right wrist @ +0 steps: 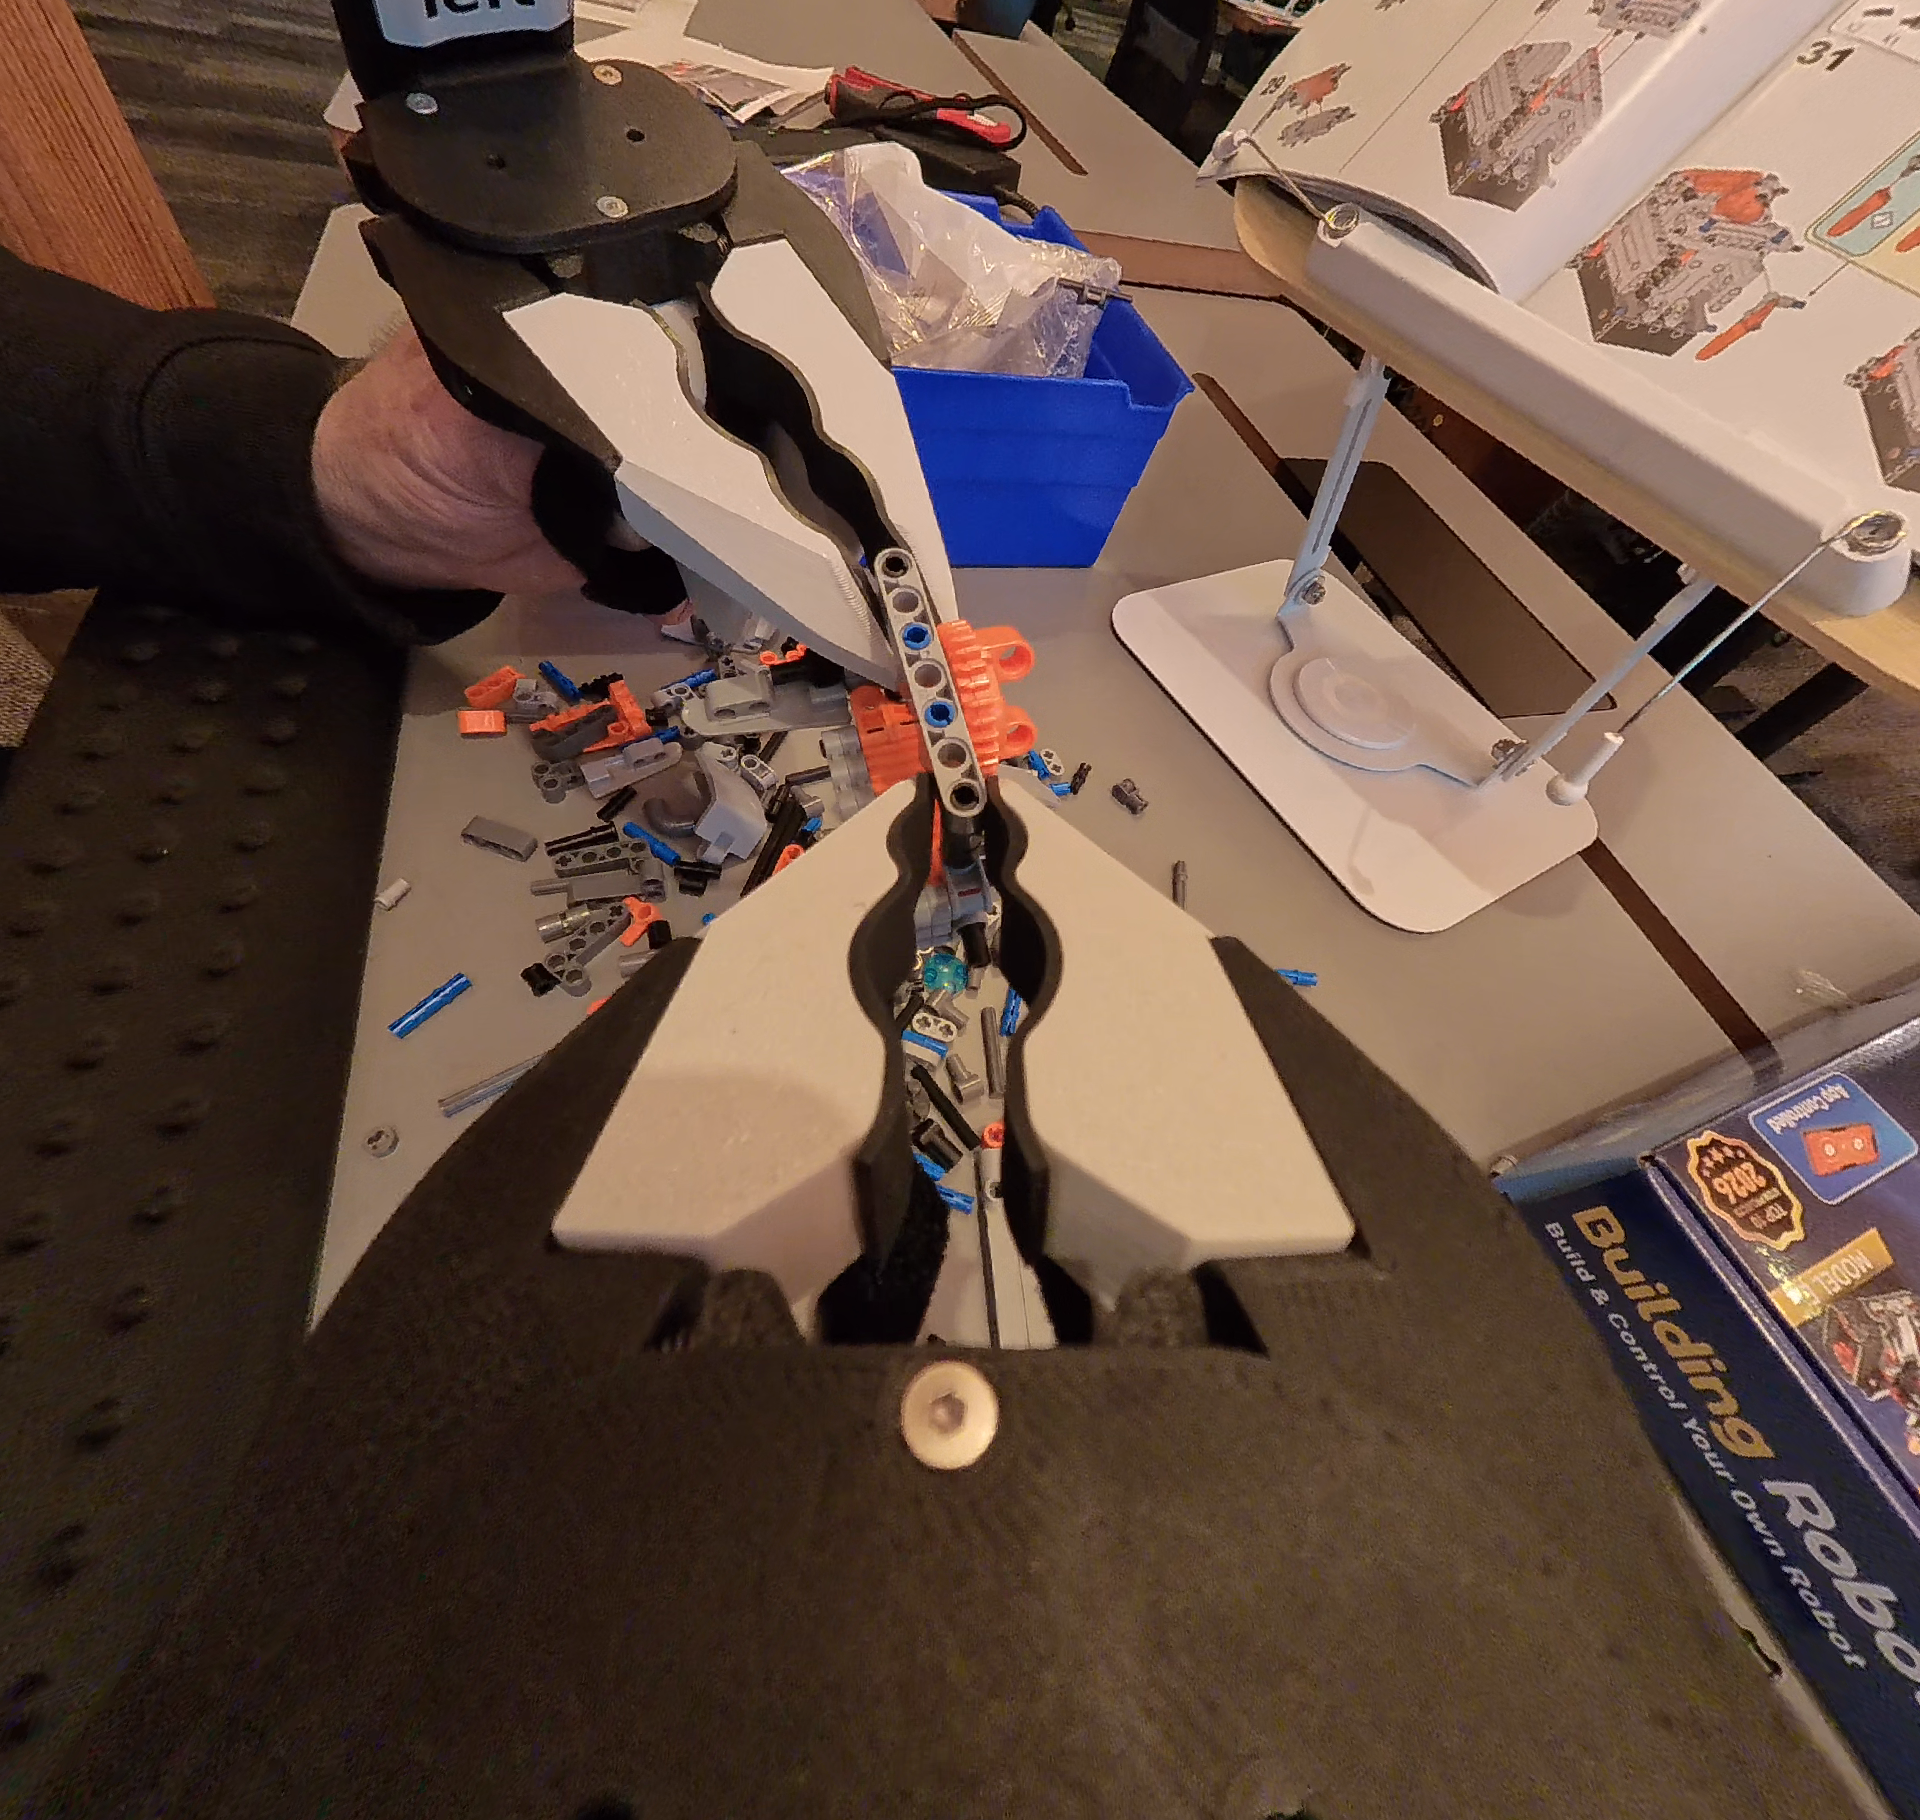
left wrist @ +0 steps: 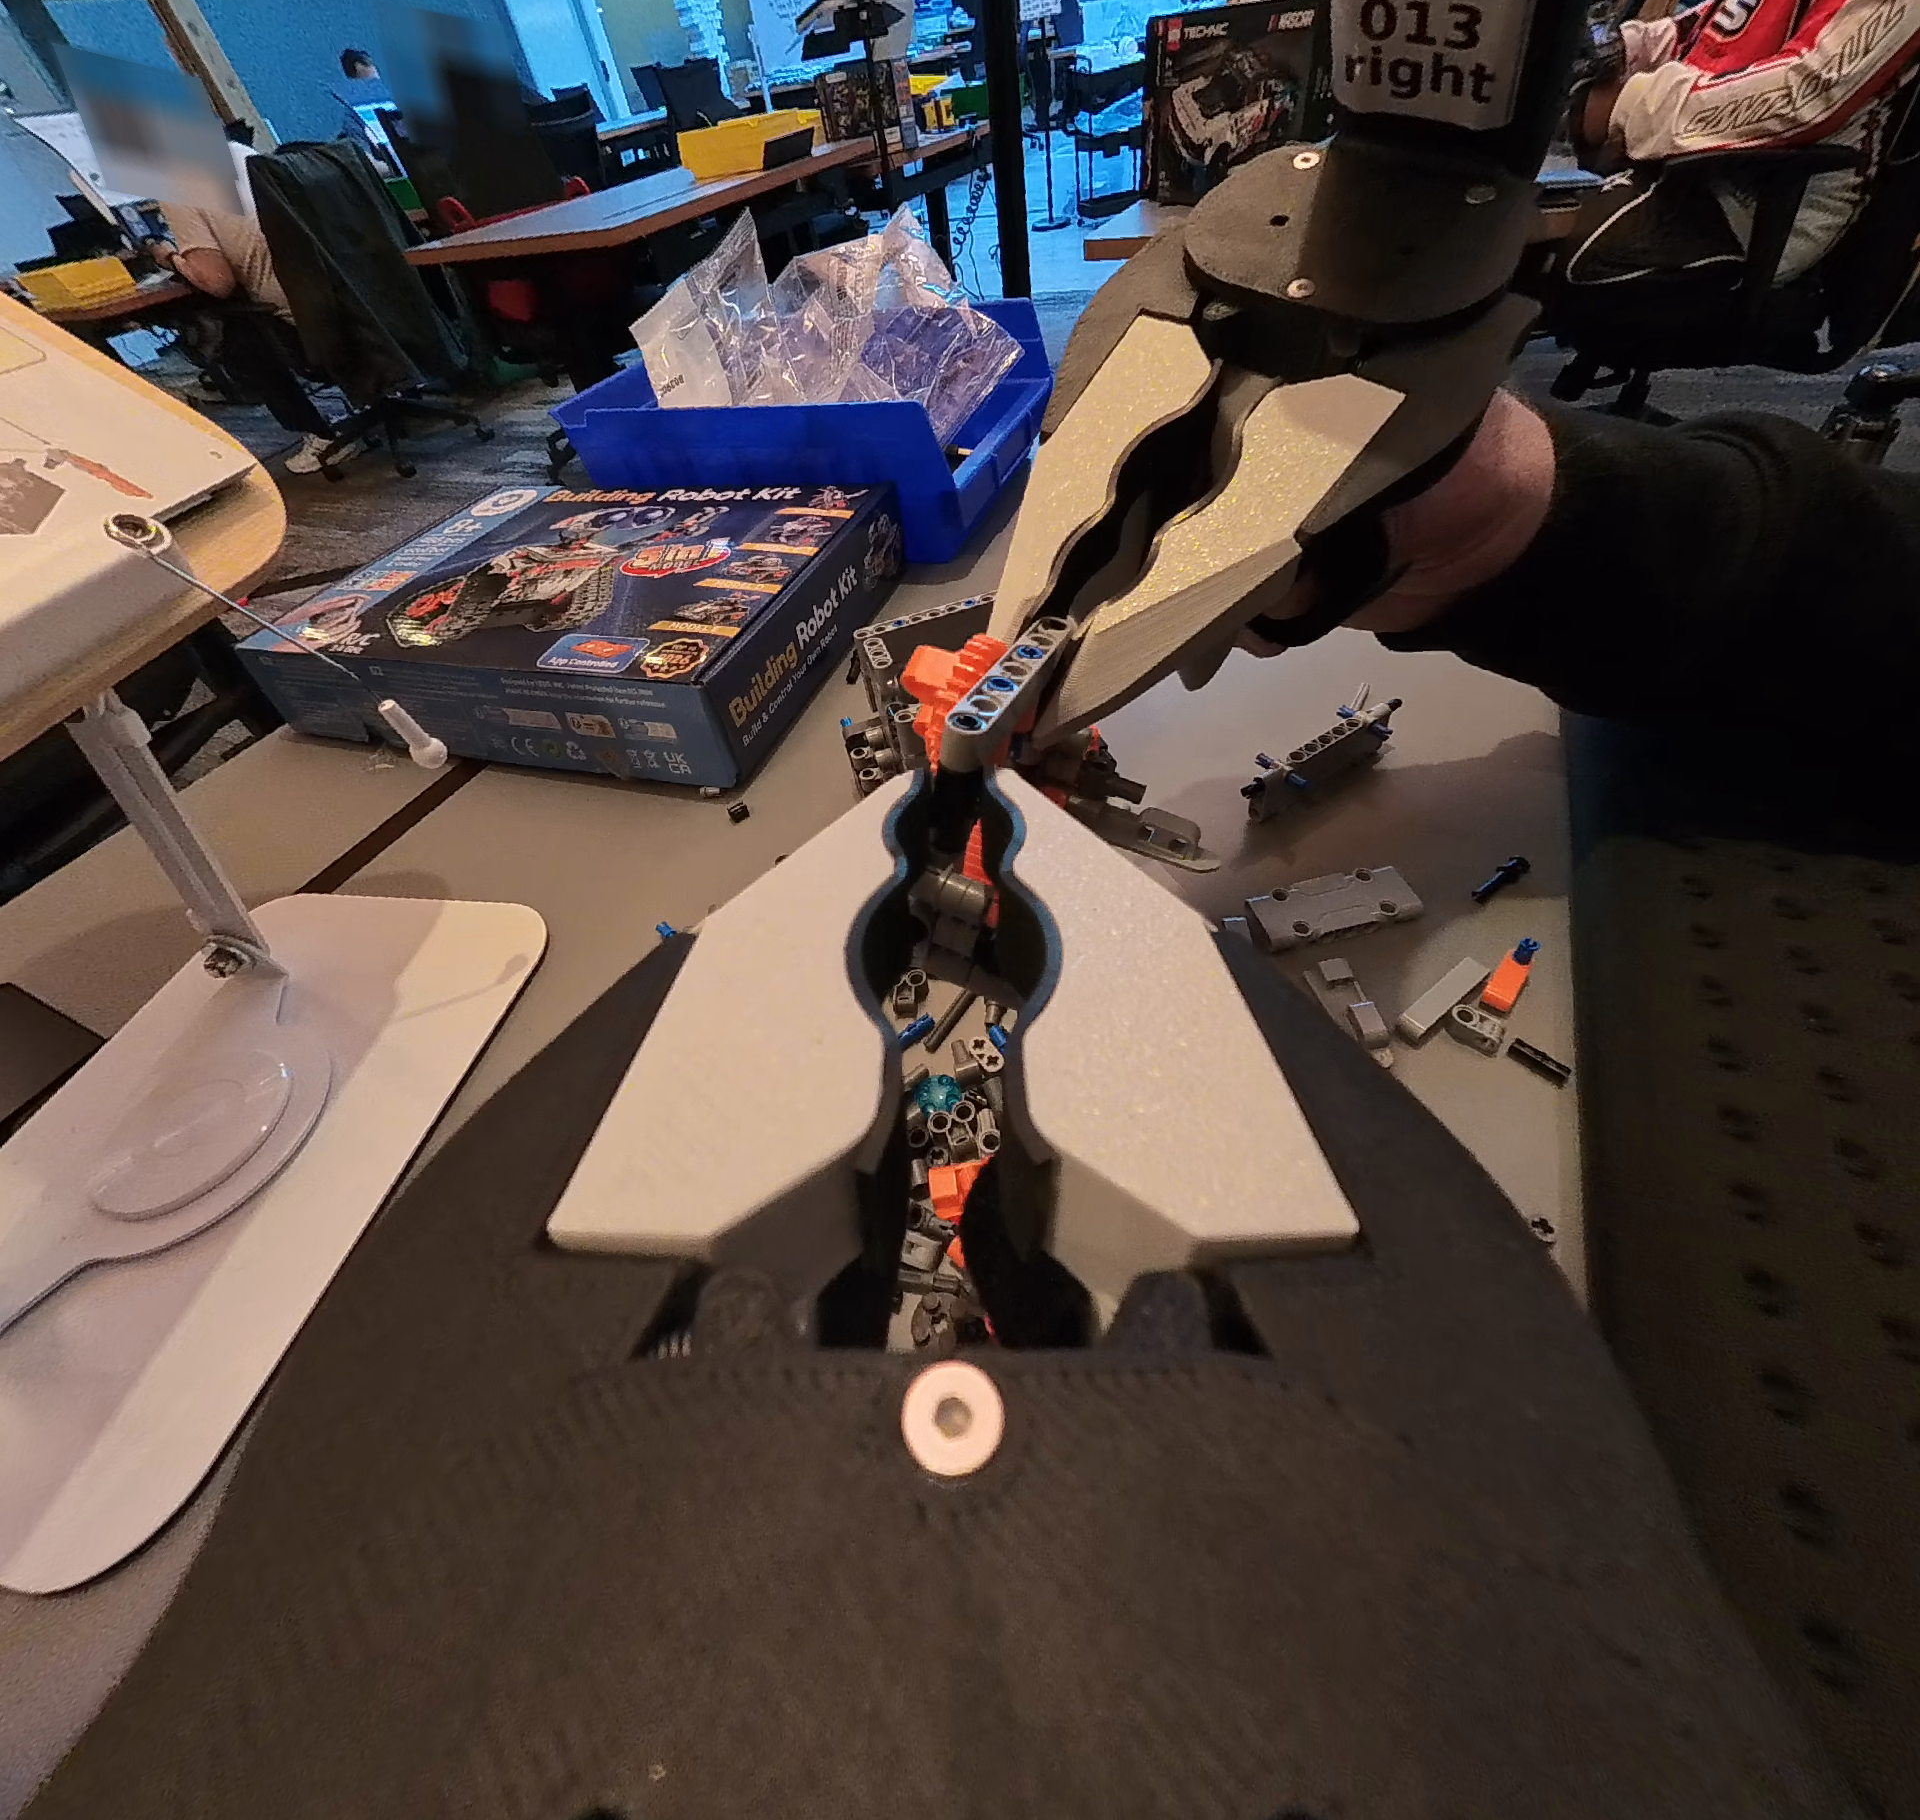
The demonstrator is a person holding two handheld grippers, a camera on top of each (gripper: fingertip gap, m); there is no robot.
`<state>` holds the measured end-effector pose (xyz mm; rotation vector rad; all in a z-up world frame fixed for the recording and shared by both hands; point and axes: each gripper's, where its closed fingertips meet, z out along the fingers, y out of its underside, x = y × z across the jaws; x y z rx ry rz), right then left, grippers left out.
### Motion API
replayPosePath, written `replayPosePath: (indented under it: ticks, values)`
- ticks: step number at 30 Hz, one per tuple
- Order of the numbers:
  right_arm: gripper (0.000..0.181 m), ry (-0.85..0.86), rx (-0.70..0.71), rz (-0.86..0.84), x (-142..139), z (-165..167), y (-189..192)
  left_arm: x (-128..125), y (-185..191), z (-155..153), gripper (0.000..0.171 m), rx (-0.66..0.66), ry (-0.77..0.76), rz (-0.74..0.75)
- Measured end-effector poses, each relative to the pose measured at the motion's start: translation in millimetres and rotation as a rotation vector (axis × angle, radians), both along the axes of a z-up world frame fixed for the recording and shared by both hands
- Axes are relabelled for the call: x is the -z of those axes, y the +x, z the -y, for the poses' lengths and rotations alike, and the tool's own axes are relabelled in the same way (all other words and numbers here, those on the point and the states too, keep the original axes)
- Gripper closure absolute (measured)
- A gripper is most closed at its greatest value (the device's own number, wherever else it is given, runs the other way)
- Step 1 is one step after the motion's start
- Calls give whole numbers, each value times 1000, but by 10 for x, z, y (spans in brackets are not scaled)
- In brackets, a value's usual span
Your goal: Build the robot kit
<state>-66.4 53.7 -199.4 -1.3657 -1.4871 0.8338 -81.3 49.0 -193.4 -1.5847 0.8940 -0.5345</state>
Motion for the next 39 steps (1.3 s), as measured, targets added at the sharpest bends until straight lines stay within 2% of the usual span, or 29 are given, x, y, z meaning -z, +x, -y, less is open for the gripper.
replayPosePath:
  ticks: [12, 17, 22, 29, 34, 39]
  values:
    - [176, 88, 14, 25, -4, 10, 7, 11, -8, -6, 163, 18, -45, 49]
    - [176, 230, 67, 57, -45, -13, 18, -27, 11, 16, 154, 63, -102, 134]
    - [176, 352, 109, 93, -66, -27, 29, -89, -23, 29, 154, 118, -177, 259]
    - [176, 477, 150, 136, -59, -64, 47, -94, -28, 30, 147, 148, -234, 317]
    - [176, 458, 127, 147, -13, -30, 27, -24, -1, 21, 152, 137, -234, 269]
    - [175, 313, 91, 117, 20, -14, 32, 0, 23, 37, 155, 138, -224, 233]
